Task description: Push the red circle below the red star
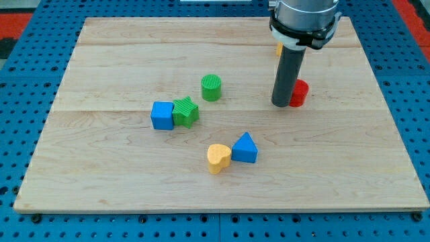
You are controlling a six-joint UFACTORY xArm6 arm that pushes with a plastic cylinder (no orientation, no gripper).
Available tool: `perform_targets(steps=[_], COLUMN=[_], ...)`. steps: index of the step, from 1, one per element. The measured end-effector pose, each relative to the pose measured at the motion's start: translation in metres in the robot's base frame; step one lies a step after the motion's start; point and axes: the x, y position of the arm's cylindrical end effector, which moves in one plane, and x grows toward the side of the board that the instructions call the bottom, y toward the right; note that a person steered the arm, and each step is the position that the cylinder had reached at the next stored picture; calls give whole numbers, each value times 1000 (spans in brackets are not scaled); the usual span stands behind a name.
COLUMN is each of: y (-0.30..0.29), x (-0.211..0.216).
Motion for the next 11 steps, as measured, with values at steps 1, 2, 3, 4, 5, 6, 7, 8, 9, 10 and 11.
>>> perform_targets(steps=[1,2,3,4,5,6,7,8,9,10,11], y=[0,2,-13,-33,-15,4,16,27,27,51,49], x=[-17,-34,-38,-16,-10,-9,-8,-14,7,-14,-66])
